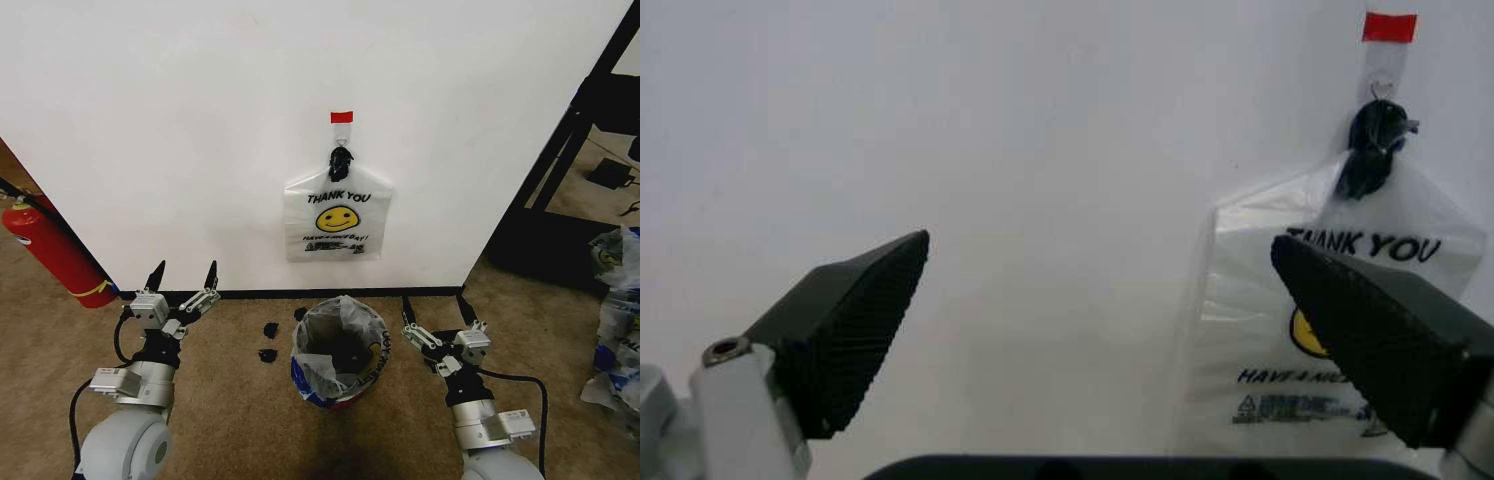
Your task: Pick up the garbage bag from the wall and place it over the trash bin.
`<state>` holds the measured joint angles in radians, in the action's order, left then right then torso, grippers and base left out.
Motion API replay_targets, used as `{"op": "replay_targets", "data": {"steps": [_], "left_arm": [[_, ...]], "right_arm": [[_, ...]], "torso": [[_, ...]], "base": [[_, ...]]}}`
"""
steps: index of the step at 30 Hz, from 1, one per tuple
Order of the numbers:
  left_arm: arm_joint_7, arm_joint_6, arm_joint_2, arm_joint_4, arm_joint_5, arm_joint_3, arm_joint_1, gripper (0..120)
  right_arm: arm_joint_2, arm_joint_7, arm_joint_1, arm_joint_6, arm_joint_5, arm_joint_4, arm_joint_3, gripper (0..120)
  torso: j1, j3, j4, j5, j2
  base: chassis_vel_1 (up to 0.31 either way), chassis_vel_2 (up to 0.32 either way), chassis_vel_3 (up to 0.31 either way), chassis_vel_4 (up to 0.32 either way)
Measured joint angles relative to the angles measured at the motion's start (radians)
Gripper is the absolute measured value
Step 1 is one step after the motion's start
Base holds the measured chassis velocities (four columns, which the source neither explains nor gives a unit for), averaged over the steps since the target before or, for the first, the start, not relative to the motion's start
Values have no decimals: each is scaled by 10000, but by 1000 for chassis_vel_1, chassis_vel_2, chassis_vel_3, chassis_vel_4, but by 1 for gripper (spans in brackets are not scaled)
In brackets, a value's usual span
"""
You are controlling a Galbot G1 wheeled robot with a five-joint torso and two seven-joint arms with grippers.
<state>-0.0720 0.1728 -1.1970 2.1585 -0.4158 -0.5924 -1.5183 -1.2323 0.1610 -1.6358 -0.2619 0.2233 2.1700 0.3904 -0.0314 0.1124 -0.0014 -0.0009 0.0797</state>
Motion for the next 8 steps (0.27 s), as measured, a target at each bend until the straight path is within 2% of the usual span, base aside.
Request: {"op": "replay_targets", "data": {"steps": [8], "left_arm": [[-2, -1, 4, -9, 8, 7, 1, 100]], "right_arm": [[5, -22, 8, -12, 4, -20, 3, 100]], "torso": [[0, 0, 0, 0, 0]], "base": [[0, 0, 0, 0]]}}
